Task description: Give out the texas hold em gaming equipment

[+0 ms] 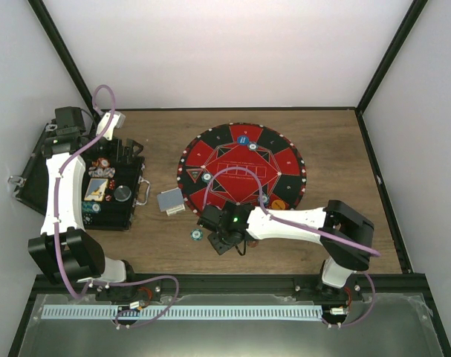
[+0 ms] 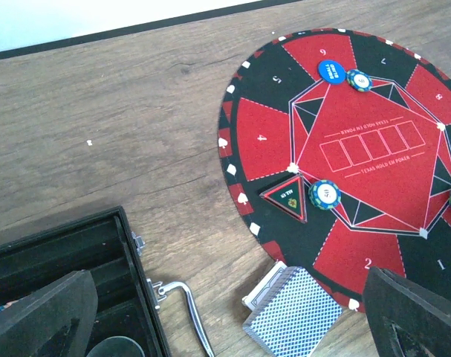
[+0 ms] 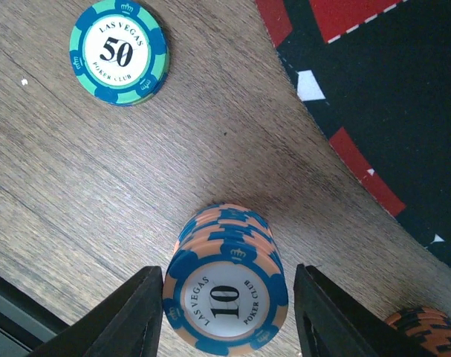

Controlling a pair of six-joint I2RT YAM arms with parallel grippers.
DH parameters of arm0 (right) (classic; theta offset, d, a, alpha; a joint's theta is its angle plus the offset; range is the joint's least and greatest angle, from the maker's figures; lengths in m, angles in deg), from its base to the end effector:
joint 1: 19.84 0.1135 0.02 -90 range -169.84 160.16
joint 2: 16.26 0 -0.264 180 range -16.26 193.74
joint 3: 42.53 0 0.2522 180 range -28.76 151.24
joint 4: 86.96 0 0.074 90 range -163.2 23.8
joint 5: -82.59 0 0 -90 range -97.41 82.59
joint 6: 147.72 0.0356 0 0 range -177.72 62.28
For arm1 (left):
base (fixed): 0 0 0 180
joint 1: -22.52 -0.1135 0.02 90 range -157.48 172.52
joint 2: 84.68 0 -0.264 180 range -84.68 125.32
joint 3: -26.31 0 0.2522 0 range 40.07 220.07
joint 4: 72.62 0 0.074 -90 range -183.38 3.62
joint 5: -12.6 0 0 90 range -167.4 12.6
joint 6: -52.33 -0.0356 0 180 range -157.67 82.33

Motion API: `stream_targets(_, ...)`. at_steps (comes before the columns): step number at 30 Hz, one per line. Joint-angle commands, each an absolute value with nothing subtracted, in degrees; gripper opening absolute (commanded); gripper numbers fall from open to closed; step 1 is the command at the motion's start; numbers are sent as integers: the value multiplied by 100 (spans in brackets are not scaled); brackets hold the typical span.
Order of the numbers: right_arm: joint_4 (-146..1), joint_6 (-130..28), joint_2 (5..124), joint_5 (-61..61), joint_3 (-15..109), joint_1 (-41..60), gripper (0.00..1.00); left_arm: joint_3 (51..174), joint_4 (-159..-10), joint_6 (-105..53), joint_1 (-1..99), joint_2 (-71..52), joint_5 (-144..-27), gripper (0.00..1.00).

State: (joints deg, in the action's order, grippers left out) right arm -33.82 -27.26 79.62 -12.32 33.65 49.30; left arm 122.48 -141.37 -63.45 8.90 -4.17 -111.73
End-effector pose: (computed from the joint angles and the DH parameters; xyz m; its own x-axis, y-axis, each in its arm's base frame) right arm 0.1156 0.2949 0.1865 -0.7607 -0.5778 -0.2958 -0.6223 0.7788 0.0791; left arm 0.2782 0.0468 0.3593 -0.6412 0.2142 -0.7369 0.4593 0.8764 -0.1449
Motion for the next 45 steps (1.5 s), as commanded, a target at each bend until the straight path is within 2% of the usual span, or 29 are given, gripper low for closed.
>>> stream_targets(1, -3374, -2748, 8032, -1361, 3390, 4957, 51, 12452, -14148, -6399, 854, -437, -11194, 100)
stream_targets(4, -3380, -2757, 8058, -1348, 3390, 4955, 54, 12462, -14154, -6403, 849, -442, -11193, 100)
stream_targets(19, -3450, -2784, 8128, -1299, 3350, 4954, 55, 12462, -14154, -6411, 852, -426, -11185, 100)
stream_targets(29, -3391, -2782, 8056, -1331, 3470, 4956, 42, 12453, -14164, -6411, 851, -417, -11202, 100)
stream_targets(45, -2857, -2900, 7803, -1618, 4124, 4935, 39, 12462, -14167, -6403, 851, -386, -11250, 100)
